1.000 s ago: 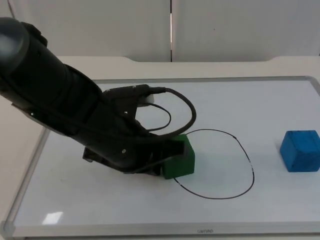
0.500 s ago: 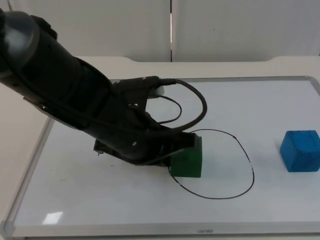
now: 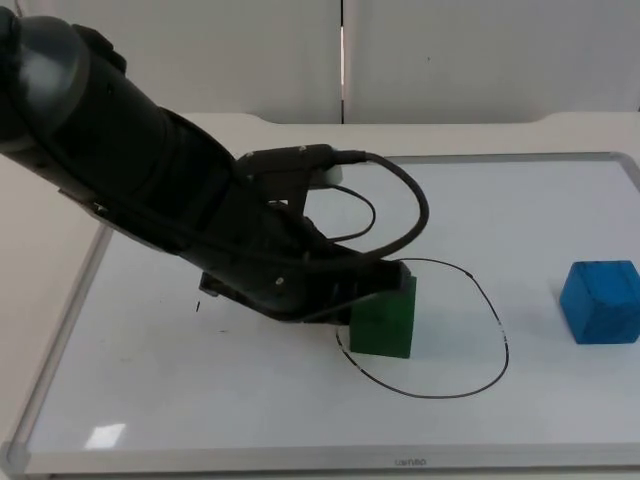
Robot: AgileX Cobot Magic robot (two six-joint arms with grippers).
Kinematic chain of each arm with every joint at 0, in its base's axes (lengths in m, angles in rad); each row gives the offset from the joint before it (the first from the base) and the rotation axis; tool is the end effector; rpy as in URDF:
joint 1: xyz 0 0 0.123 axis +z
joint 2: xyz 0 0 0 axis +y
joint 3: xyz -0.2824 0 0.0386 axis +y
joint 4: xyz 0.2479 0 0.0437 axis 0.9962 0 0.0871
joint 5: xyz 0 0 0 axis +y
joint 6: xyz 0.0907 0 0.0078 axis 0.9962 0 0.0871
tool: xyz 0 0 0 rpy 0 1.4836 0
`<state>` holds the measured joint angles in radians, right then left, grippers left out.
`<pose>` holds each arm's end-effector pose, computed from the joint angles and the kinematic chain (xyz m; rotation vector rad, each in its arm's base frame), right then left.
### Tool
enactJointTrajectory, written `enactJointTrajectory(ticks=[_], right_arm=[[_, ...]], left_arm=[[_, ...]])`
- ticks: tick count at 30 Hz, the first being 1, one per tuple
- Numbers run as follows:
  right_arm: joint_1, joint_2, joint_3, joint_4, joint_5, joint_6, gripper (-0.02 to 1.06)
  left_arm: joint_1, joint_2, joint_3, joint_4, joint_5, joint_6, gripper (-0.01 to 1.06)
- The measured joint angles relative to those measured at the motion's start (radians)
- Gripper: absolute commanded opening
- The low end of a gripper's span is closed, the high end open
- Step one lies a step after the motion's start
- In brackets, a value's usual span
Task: Push the two cubes into the marked area.
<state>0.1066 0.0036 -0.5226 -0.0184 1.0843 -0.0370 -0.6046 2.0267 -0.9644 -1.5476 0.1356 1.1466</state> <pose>-0.0077 -0.0023 0.2815 -0.1457 2.0436 0.0213 0.2959 -0.2195 0.0895 0.3222 2.6143 -0.5440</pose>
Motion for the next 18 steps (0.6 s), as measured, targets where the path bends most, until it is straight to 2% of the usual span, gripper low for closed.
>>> enactJointTrajectory(ticks=[9,18], right_arm=[[0.0,0.0,0.0,0.0,0.0,0.0,1.05],[0.0,0.0,0.0,0.0,0.0,0.0,1.05]], left_arm=[[0.0,0.0,-0.003,0.0,0.029,0.0,0.0],[0.004,-0.003,-0.003,0.027,0.0,0.004,0.0]])
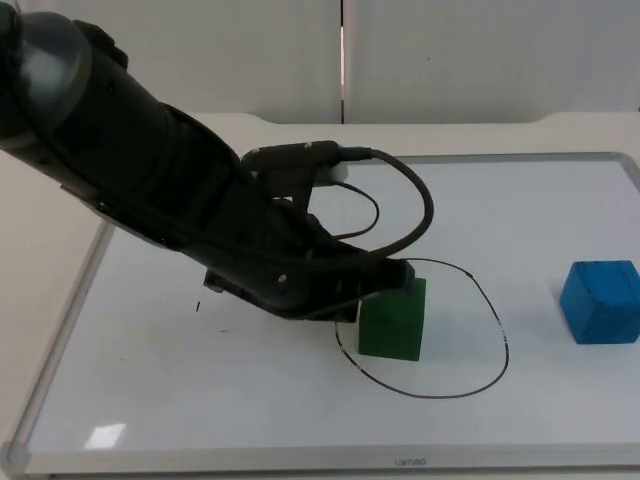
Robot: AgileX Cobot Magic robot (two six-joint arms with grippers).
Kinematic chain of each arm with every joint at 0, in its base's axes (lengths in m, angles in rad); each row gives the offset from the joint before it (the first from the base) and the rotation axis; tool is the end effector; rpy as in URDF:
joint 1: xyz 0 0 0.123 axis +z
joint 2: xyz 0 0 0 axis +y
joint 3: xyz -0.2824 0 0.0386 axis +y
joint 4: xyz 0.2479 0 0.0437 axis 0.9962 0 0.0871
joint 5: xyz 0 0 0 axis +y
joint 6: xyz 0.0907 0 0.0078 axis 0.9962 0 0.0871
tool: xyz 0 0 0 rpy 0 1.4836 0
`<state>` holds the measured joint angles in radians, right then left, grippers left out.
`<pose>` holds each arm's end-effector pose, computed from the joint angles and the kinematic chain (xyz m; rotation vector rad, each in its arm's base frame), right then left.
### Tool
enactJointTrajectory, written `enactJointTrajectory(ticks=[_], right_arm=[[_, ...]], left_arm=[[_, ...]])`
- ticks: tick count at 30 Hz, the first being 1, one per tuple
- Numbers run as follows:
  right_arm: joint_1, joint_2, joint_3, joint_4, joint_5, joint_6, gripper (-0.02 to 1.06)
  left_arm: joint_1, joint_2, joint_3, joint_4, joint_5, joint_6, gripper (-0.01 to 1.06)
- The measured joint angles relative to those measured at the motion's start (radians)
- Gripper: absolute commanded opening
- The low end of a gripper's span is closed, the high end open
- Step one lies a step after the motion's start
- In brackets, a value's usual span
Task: Push the two cubes into the marked area.
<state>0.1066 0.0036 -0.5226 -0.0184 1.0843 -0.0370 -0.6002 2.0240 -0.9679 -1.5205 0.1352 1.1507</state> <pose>-0.0077 -0.0023 0.2815 -0.1457 2.0436 0.0213 0.2975 -0.2186 0.0910 0.3565 2.6023 -0.5324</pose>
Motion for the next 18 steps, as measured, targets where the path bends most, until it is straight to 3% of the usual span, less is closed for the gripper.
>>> enactJointTrajectory(ticks=[12,18], right_arm=[[0.0,0.0,0.0,0.0,0.0,0.0,1.05],[0.0,0.0,0.0,0.0,0.0,0.0,1.05]], left_arm=[[0.076,-0.27,0.0,0.163,-0.032,0.0,0.0],[0.076,-0.46,0.0,0.208,0.032,0.0,0.0]])
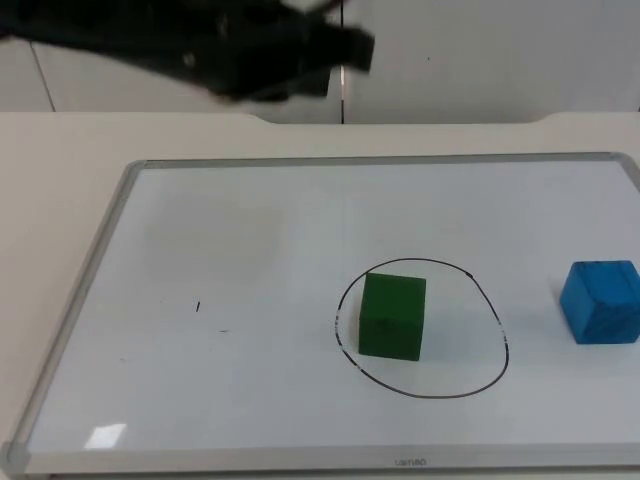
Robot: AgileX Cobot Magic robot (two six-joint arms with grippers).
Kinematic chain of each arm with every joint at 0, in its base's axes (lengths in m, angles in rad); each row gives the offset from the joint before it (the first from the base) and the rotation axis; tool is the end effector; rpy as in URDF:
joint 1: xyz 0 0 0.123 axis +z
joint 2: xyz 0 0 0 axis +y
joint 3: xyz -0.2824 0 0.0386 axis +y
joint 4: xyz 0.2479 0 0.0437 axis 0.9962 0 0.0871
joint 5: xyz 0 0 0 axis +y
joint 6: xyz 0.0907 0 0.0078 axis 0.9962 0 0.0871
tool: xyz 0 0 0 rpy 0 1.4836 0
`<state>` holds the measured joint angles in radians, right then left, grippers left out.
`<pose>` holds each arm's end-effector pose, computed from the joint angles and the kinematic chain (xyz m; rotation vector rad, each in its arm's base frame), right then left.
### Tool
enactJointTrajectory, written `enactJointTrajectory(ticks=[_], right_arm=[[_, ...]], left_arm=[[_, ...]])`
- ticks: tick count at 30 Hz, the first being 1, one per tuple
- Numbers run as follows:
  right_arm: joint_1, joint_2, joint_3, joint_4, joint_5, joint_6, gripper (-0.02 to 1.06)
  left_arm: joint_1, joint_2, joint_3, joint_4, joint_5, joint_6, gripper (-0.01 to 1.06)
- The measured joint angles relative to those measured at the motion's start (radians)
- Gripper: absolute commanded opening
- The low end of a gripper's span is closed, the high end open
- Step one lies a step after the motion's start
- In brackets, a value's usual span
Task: Push the two cubes into the marked area.
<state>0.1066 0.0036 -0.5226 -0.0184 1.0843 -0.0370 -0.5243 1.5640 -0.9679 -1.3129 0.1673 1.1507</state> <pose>-0.0077 -0.0023 0.2815 -0.1457 2.0436 0.0213 0.2894 -0.1844 0.2555 0.4903 2.1129 -0.5708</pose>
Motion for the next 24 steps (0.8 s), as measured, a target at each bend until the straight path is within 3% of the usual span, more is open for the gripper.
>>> enactJointTrajectory(ticks=[5,11,15,16,20,24], right_arm=[[0.0,0.0,0.0,0.0,0.0,0.0,1.05],[0.0,0.0,0.0,0.0,0.0,0.0,1.05],[0.0,0.0,0.0,0.0,0.0,0.0,1.05],[0.0,0.0,0.0,0.0,0.0,0.0,1.05],[0.0,0.0,0.0,0.0,0.0,0.0,1.05],[0.0,0.0,0.0,0.0,0.0,0.0,1.05]], left_arm=[[0.0,-0.126,0.0,0.043,0.057,-0.007,0.0],[0.0,-0.327,0.0,0.232,0.127,-0.144,0.0],[0.0,-0.459,0.0,0.481,0.205,-0.355,0.0],[0.0,-0.459,0.0,0.481,0.205,-0.355,0.0],[0.0,-0.567,0.0,0.775,0.314,-0.626,0.0],[0.0,-0.655,0.031,0.926,0.399,-0.749,0.0]])
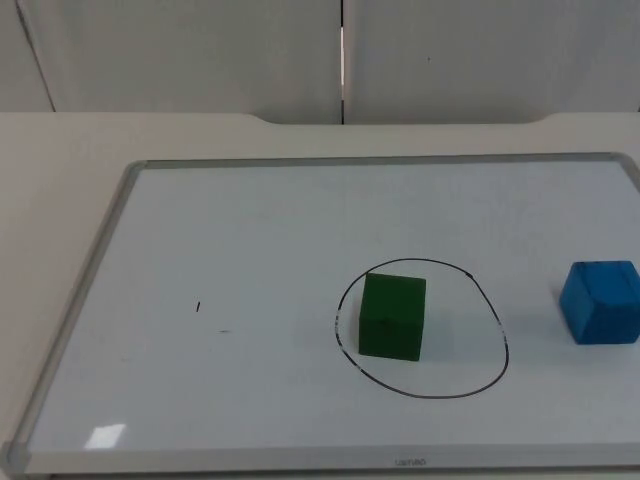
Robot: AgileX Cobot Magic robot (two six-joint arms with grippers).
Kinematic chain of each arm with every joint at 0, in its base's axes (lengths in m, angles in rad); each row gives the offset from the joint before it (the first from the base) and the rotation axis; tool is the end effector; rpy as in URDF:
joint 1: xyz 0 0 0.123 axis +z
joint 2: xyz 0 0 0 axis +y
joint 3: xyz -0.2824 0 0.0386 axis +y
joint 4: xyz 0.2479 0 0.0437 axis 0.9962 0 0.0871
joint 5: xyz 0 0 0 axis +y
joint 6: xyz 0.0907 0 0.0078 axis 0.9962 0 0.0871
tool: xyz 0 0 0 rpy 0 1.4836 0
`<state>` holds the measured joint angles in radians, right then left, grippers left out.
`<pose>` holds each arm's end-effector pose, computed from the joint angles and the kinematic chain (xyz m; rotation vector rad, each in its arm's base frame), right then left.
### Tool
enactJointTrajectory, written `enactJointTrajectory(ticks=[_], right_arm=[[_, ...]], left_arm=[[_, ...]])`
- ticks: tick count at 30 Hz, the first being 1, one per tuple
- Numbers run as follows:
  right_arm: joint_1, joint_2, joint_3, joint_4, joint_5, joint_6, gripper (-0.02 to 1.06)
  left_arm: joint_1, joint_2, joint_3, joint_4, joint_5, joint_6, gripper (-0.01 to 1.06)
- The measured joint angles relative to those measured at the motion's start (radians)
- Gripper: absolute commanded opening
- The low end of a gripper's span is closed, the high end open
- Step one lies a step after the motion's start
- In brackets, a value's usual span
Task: Push the two cubes into the marked area.
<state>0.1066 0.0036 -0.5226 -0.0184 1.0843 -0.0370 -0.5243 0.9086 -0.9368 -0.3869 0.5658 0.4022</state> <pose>-0.0077 -0.0023 0.2815 -0.1457 2.0436 0.0213 0.1508 -0.1085 0.3840 0.7164 1.8799 -0.4937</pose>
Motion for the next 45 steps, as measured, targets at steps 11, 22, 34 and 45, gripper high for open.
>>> enactJointTrajectory(ticks=[11,22,34,45], right_arm=[[0.0,0.0,0.0,0.0,0.0,0.0,1.05],[0.0,0.0,0.0,0.0,0.0,0.0,1.05],[0.0,0.0,0.0,0.0,0.0,0.0,1.05],[0.0,0.0,0.0,0.0,0.0,0.037,0.76]], left_arm=[[0.0,-0.286,0.192,0.048,0.11,-0.085,0.0],[0.0,-0.573,0.249,0.081,0.321,-0.089,0.0],[0.0,-0.869,0.355,0.182,0.43,-0.228,0.0],[0.0,-0.904,0.401,0.184,0.486,-0.246,0.0]])
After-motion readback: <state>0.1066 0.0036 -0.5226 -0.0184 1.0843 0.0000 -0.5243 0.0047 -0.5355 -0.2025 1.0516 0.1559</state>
